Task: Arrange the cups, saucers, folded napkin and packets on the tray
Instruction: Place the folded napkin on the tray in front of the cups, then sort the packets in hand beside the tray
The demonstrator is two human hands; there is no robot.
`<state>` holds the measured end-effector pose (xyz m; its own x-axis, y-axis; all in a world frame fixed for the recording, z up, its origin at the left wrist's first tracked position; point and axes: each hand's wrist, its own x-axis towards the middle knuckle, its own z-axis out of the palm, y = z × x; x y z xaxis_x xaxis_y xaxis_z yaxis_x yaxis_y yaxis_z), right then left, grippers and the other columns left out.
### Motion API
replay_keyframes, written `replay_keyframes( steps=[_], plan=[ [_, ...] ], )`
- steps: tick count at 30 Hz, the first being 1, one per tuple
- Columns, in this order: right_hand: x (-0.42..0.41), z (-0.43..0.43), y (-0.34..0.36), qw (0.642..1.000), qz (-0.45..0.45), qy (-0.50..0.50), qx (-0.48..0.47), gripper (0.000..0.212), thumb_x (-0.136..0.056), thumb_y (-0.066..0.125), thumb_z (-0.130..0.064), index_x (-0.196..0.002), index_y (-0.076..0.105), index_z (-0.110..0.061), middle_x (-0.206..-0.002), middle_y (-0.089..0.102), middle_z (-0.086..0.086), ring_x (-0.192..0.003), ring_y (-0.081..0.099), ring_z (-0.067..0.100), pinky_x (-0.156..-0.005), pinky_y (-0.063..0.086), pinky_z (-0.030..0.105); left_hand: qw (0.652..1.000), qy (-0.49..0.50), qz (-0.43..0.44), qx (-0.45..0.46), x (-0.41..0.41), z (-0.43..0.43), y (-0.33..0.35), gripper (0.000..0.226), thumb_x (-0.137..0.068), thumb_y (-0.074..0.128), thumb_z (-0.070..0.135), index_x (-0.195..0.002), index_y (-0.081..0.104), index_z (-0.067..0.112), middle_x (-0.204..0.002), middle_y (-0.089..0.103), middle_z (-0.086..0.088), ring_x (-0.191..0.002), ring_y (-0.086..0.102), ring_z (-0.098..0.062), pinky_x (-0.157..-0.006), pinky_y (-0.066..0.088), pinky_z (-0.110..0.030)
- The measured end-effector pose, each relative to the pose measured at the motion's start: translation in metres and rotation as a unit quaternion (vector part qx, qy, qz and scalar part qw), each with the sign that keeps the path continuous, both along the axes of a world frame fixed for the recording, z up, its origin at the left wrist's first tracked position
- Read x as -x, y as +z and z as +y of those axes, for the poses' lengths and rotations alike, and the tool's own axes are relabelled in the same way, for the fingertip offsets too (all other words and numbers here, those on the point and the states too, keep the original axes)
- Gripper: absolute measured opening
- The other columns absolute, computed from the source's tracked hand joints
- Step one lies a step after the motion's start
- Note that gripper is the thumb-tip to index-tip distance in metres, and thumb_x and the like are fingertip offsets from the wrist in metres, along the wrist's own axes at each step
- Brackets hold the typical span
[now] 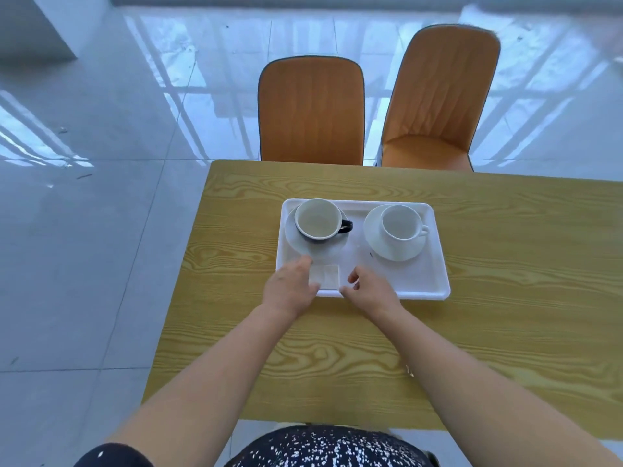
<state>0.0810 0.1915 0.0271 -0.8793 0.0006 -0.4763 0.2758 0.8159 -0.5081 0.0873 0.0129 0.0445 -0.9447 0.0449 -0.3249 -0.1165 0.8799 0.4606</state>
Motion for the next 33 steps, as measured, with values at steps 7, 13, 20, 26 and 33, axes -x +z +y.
replay_keyframes(
  steps=[7,13,20,26,33],
  plan=[
    [-0.033,0.02,0.025,0.994,0.004,0.083,-0.075,0.032,-0.091,0.061,-0.041,-0.11,0.059,-0.015,-0.111,0.064,0.004,-0.105,0.058,0.024,-0.087,0.049,0.036,0.998,-0.051,-0.025,0.002,-0.032,0.014,0.009,0.052,-0.092,0.062,0.04,-0.136,0.047,0.017,-0.136,0.054,-0.004,-0.124,0.053,-0.024,-0.099,0.047,-0.04],
    [-0.057,0.05,0.03,0.989,0.006,0.093,-0.112,0.032,-0.089,0.061,-0.038,-0.111,0.06,-0.015,-0.112,0.064,0.004,-0.105,0.058,0.024,-0.082,0.048,0.035,0.996,-0.086,-0.033,0.009,-0.045,0.032,0.015,0.047,-0.091,0.064,0.037,-0.131,0.052,0.015,-0.133,0.057,-0.006,-0.123,0.053,-0.025,-0.098,0.046,-0.038],
    [-0.066,0.102,0.024,0.987,-0.024,0.106,-0.121,0.031,-0.089,0.059,-0.032,-0.116,0.058,-0.016,-0.114,0.063,0.002,-0.101,0.058,0.022,-0.074,0.044,0.031,0.995,-0.087,-0.042,0.007,-0.056,0.069,0.012,0.046,-0.089,0.065,0.037,-0.128,0.055,0.015,-0.128,0.06,-0.004,-0.118,0.056,-0.024,-0.098,0.049,-0.04],
    [-0.07,0.146,0.013,0.988,-0.039,0.117,-0.091,0.034,-0.089,0.058,-0.035,-0.118,0.058,-0.016,-0.115,0.063,0.001,-0.098,0.06,0.021,-0.08,0.053,0.035,0.995,-0.07,-0.068,0.015,-0.069,0.112,-0.002,0.052,-0.091,0.064,0.037,-0.136,0.05,0.015,-0.136,0.056,-0.004,-0.125,0.054,-0.023,-0.104,0.046,-0.038],
    [-0.079,0.175,-0.002,0.995,-0.051,0.071,-0.049,0.028,-0.085,0.059,-0.037,-0.104,0.058,-0.016,-0.098,0.064,0.001,-0.088,0.062,0.023,-0.073,0.051,0.035,0.994,-0.003,-0.104,-0.036,-0.089,0.16,-0.005,0.042,-0.093,0.062,0.031,-0.131,0.056,0.015,-0.128,0.061,-0.004,-0.117,0.057,-0.022,-0.099,0.048,-0.036]
  ],
)
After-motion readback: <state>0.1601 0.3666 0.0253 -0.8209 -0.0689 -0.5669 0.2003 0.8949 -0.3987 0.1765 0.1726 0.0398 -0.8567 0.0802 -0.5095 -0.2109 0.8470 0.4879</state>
